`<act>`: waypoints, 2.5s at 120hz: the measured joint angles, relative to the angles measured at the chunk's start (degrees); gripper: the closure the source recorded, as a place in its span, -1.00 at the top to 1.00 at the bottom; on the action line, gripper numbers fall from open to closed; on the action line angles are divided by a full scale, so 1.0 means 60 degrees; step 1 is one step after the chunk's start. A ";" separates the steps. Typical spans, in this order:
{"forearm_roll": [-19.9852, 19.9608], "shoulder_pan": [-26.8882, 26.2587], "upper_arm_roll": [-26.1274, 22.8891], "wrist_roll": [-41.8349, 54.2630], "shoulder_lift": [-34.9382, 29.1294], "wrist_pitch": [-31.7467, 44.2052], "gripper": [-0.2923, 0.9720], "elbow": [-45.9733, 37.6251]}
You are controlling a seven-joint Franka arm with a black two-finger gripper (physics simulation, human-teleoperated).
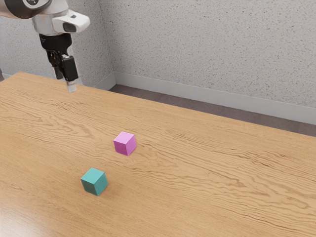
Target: Pick up the blue block with one arm, and put the blue block on the pink block with one arm
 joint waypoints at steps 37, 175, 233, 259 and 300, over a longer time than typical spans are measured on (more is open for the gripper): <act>-0.0346 0.0011 -0.0023 0.0478 -0.0325 -0.0643 0.54 0.2257; -1.0283 0.9701 -0.9345 0.1755 -0.6584 0.6554 0.54 -0.8011; -1.0582 1.0815 -1.0249 0.3637 -0.6584 0.5840 0.54 -0.7537; -1.0860 1.1288 -1.0904 0.3799 -0.6674 0.5777 0.54 -0.7073; -1.1176 1.1758 -1.1619 0.3367 -0.7005 0.5750 0.54 -0.7030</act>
